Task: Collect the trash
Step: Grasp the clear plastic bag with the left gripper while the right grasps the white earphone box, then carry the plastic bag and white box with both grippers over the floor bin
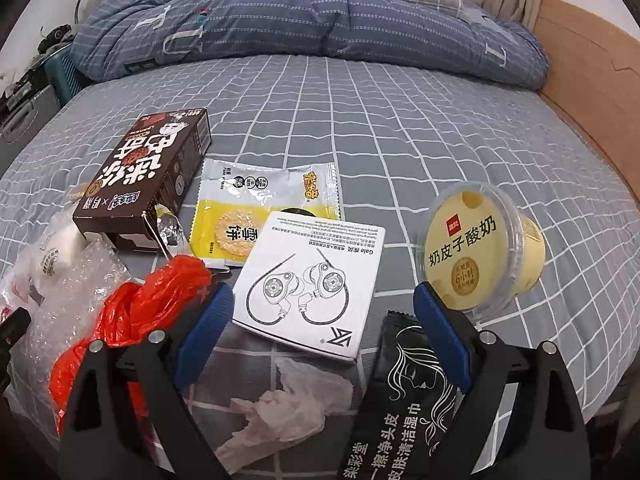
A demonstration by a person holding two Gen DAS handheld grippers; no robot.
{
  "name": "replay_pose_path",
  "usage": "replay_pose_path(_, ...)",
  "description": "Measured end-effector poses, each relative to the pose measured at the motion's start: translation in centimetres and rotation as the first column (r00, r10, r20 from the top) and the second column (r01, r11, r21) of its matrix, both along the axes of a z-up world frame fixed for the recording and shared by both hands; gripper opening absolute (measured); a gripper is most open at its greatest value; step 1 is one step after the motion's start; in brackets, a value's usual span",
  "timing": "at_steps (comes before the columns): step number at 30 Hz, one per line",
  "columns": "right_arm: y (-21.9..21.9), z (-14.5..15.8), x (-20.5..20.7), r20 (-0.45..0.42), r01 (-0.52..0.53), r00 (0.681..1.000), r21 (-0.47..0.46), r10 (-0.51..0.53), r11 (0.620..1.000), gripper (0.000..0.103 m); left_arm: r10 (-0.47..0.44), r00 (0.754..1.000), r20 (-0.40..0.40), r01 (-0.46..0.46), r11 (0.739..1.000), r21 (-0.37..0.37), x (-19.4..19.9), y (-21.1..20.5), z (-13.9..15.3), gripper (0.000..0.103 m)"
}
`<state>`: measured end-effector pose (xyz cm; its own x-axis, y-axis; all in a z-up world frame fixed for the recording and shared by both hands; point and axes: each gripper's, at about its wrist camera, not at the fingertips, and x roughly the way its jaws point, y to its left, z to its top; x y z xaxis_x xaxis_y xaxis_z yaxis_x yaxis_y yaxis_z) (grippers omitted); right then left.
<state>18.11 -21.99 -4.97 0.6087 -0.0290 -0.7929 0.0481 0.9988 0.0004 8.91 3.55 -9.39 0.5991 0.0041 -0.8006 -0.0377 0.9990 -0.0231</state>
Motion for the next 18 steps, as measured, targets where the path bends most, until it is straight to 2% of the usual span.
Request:
replay_pose_path(7, 0.9, -1.2, 0.1, -0.026, -0.007, 1.0, -0.005, 0.007, 1.0, 0.088, 0.032, 0.999, 0.032, -0.033, 0.999, 0.019, -0.6, -0.5, 0.5, 0.051)
replay_pose_path(9, 1.0, -1.3, 0.2, -0.029, 0.001, 1.0, -0.014, -0.001, 1.0, 0.073, 0.032, 0.999, 0.039, -0.033, 0.999, 0.021, -0.6, -0.6, 0.7, 0.051)
replay_pose_path(18, 0.8, -0.6, -0.2, -0.003, 0.005, 1.0, -0.008, -0.005, 1.0, 0.072, 0.034, 0.998, 0.058, -0.033, 0.999, -0.018, -1.1, 0.2, 1.8, 0.05)
